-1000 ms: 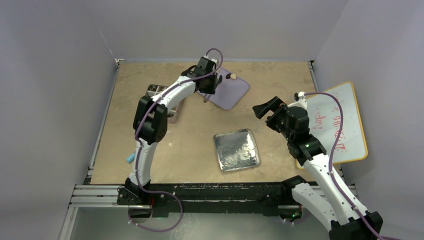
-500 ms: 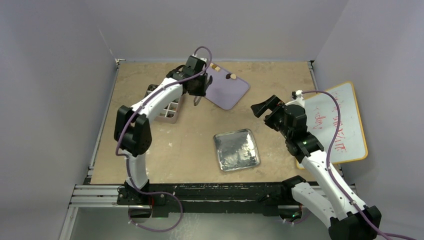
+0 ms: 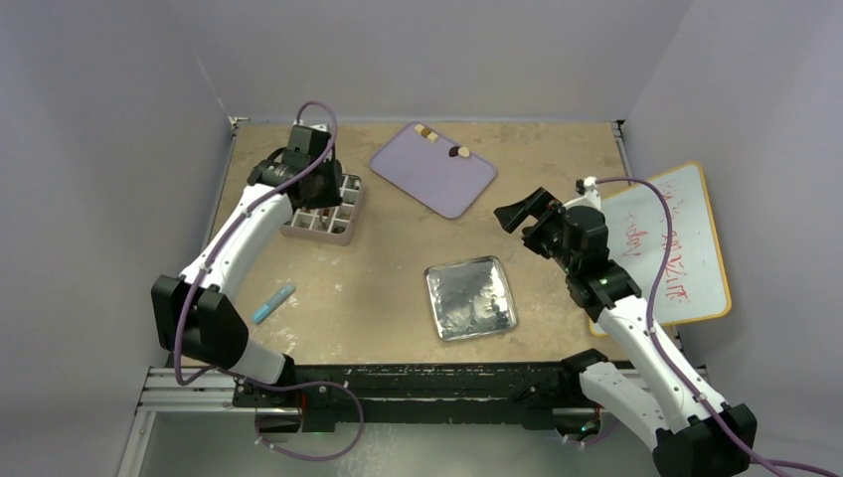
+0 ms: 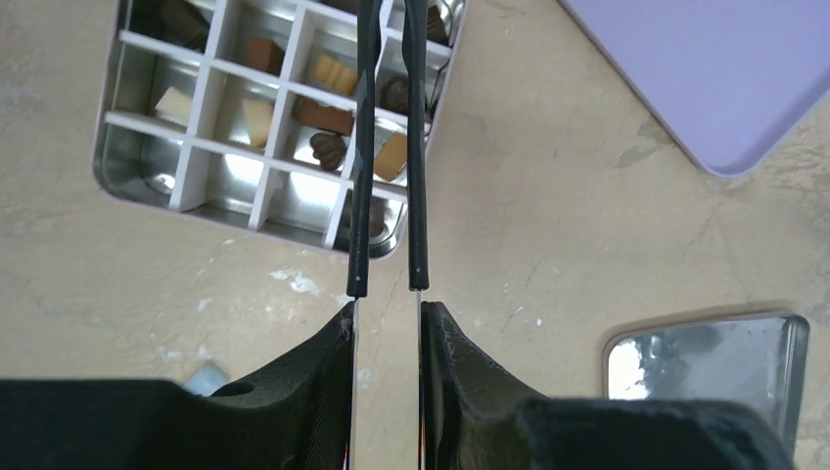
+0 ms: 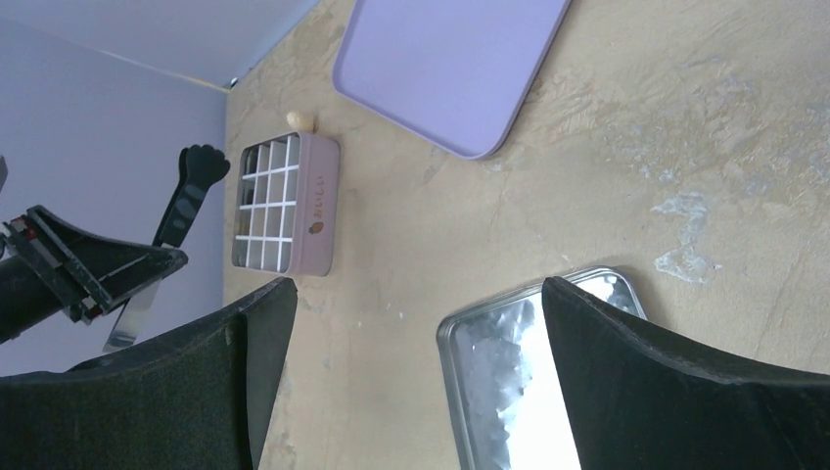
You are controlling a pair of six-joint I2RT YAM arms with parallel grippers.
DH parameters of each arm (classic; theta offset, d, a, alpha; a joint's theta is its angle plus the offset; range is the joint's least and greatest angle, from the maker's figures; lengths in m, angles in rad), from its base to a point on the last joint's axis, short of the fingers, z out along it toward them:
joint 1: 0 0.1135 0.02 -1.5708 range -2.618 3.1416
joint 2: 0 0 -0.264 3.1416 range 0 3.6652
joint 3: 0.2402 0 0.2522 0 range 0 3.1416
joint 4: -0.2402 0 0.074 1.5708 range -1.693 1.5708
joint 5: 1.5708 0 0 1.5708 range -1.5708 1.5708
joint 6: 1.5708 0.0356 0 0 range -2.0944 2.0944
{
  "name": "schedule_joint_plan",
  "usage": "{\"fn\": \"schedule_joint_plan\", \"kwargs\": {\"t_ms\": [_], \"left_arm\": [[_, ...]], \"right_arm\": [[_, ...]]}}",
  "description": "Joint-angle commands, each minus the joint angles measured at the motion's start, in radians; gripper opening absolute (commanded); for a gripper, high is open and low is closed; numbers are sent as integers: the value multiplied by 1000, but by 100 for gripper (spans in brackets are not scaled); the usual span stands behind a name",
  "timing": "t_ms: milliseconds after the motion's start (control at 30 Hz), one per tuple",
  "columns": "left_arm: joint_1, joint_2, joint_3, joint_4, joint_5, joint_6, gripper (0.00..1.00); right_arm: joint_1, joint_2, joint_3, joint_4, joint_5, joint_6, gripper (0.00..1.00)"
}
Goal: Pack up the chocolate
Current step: Place the fake chocolate in the packing box, then adjust the fake chocolate on the plate.
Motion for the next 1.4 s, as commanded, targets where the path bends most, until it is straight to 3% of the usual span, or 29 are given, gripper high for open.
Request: {"fn": "schedule_joint_plan", "kwargs": {"t_ms": [0,267,467,967,1367], "left_arm": [[10,-74,-28,26,28,15,26],[10,11,78,46,68,15,26],[-14,140,217,130,223,94,26],[-174,624,586,314,292,196,30],[-183,835,689,405,282,305,32]], "right_arm": [[7,-3,19,34,-4,-15,97],[7,-10,12,28,-1,-21,97],[7,2,9,37,-5,-21,97],[7,22,41,-19,16,-41,98],[7,48,68,-31,36,-69,98]]}}
